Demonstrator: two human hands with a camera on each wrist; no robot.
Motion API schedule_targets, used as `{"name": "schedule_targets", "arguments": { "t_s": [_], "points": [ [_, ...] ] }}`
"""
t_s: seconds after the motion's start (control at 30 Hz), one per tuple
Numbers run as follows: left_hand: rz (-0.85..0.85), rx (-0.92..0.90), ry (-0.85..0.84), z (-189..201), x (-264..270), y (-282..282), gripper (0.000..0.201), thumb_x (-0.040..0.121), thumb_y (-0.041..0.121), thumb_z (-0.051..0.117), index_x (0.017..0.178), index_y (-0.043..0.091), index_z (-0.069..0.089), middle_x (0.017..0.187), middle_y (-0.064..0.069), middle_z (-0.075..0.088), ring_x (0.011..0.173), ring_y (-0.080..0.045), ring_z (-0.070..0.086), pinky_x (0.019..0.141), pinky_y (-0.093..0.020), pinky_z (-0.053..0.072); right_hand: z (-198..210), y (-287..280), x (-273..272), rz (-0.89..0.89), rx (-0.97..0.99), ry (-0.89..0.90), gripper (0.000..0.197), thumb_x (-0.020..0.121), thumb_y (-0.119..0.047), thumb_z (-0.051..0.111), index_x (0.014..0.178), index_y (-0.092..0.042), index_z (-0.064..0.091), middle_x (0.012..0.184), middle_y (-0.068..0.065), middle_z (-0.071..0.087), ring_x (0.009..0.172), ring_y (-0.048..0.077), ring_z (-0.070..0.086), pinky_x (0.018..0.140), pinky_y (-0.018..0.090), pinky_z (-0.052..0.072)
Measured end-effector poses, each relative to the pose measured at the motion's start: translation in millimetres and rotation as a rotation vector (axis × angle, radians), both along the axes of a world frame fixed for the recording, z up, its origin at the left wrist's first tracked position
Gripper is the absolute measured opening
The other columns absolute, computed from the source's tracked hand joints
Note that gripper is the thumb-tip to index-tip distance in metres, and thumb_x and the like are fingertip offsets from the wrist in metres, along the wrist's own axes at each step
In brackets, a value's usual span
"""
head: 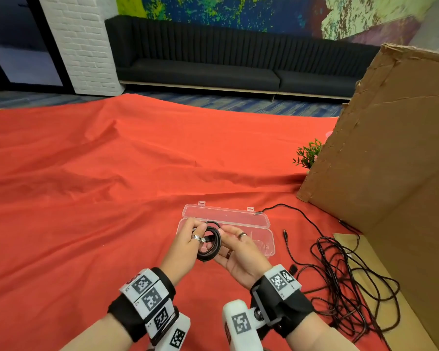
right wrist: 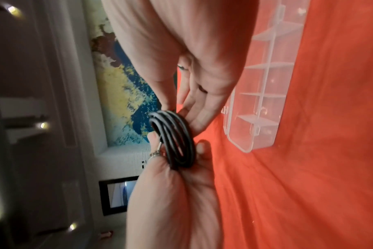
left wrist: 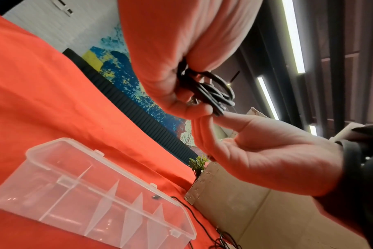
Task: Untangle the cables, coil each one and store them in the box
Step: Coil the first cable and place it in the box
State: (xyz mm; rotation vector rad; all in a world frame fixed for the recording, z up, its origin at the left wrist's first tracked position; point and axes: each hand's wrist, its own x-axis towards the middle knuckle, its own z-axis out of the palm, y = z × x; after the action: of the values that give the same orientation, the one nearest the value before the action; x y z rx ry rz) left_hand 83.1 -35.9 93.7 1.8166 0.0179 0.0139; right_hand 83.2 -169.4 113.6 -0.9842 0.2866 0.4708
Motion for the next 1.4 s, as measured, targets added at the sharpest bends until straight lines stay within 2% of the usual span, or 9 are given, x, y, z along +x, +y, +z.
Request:
{"name": "schedule_targets", "arguments": {
  "t_s": [0.17, 0.27, 0.43, 0.53, 0.8, 1.07, 1.13, 1.23, 1.4],
  "points": [
    [0.017, -0.092, 0.046, -9.0, -1.6, 6.3, 0.012, 0.098, 0.018, 0.041, 0.098, 0.025, 0.050, 0.097, 0.000, 0.054, 0.086, -0.009, 0.053, 0.068, -0.008, 0.040, -3.9, 2.0, 1.1, 0.137, -0.217, -0.169, 0.013, 0.097, -0.019, 0.047, 0.094, -0.006, 0.052, 0.082, 0.013, 0.068, 0.074, 0.022, 0.067, 0.071, 0.035, 0.056],
    [-0.063, -0.170, 0.109, -9.4, -2.3, 10.7, 0.029, 0.099, 0.017, 0.039, 0.123, 0.032, 0.045, 0.112, 0.015, 0.051, 0.093, 0.017, 0.052, 0.075, -0.003, 0.041, 0.8, 0.4, 2.6, 0.296, -0.256, -0.243, 0.018, 0.092, -0.020, 0.056, 0.092, -0.005, 0.065, 0.087, 0.016, 0.070, 0.077, 0.019, 0.069, 0.077, 0.034, 0.056],
    [-0.234, -0.554, 0.417, -12.4, -7.8, 25.3, 0.029, 0.098, 0.019, 0.039, 0.118, 0.009, 0.057, 0.108, -0.014, 0.064, 0.089, -0.020, 0.061, 0.069, -0.027, 0.053, -2.4, 0.9, 1.5, 0.429, -0.325, -0.277, 0.028, 0.085, 0.005, 0.058, 0.071, -0.014, 0.073, 0.076, 0.008, 0.073, 0.073, 0.016, 0.069, 0.080, 0.036, 0.054],
    [-0.309, -0.538, 0.411, -12.3, -10.7, 29.7, 0.028, 0.091, 0.023, 0.048, 0.114, 0.009, 0.058, 0.100, -0.011, 0.062, 0.084, -0.023, 0.056, 0.068, -0.030, 0.052, -3.1, 1.0, 1.2, 0.457, -0.280, -0.223, 0.040, 0.086, 0.008, 0.049, 0.064, -0.015, 0.072, 0.076, 0.008, 0.070, 0.075, 0.016, 0.067, 0.078, 0.036, 0.055],
    [-0.297, -0.484, 0.387, -16.8, -9.9, 29.9, 0.020, 0.096, 0.016, 0.045, 0.109, 0.007, 0.057, 0.088, -0.015, 0.058, 0.076, -0.023, 0.057, 0.060, -0.028, 0.051, -21.0, 4.8, -1.0, 0.371, -0.219, -0.080, 0.009, 0.085, -0.001, 0.052, 0.082, -0.010, 0.054, 0.089, 0.010, 0.062, 0.085, 0.018, 0.060, 0.080, 0.042, 0.052],
    [-0.040, -0.411, 0.342, -28.7, -6.2, 27.4, 0.020, 0.099, 0.011, 0.037, 0.093, 0.006, 0.056, 0.083, -0.017, 0.048, 0.061, -0.017, 0.051, 0.044, -0.022, 0.045, -23.2, -7.7, 8.2, 0.526, -0.822, -0.452, 0.037, 0.086, -0.033, 0.064, 0.117, -0.021, 0.049, 0.104, -0.006, 0.053, 0.094, 0.010, 0.052, 0.080, 0.019, 0.041],
    [0.007, -0.411, 0.364, -32.6, -6.5, 30.4, 0.020, 0.099, 0.011, 0.037, 0.093, 0.006, 0.055, 0.072, -0.011, 0.044, 0.054, -0.011, 0.047, 0.043, -0.022, 0.045, -34.9, -16.7, 19.6, 0.540, -1.226, -0.548, 0.050, 0.087, -0.040, 0.060, 0.129, -0.021, 0.044, 0.116, -0.004, 0.050, 0.111, 0.014, 0.047, 0.092, 0.024, 0.040],
    [0.050, -0.386, 0.401, -41.3, -6.5, 34.3, 0.019, 0.100, 0.011, 0.036, 0.093, 0.005, 0.052, 0.062, -0.004, 0.037, 0.053, -0.012, 0.040, 0.042, -0.022, 0.045, -61.0, -25.7, 31.0, 0.773, -1.766, -0.582, 0.050, 0.093, -0.023, 0.052, 0.140, -0.018, 0.036, 0.137, 0.003, 0.042, 0.129, 0.025, 0.036, 0.103, 0.037, 0.038],
    [0.090, -0.323, 0.416, -50.5, -3.2, 38.3, 0.019, 0.100, 0.011, 0.035, 0.089, 0.008, 0.050, 0.063, -0.004, 0.035, 0.056, -0.014, 0.039, 0.041, -0.020, 0.046, -72.9, -28.4, 30.8, 0.935, -1.958, -0.642, 0.051, 0.090, 0.009, 0.036, 0.134, -0.016, 0.044, 0.132, 0.008, 0.049, 0.125, 0.028, 0.043, 0.088, 0.041, 0.046]
  ]
}}
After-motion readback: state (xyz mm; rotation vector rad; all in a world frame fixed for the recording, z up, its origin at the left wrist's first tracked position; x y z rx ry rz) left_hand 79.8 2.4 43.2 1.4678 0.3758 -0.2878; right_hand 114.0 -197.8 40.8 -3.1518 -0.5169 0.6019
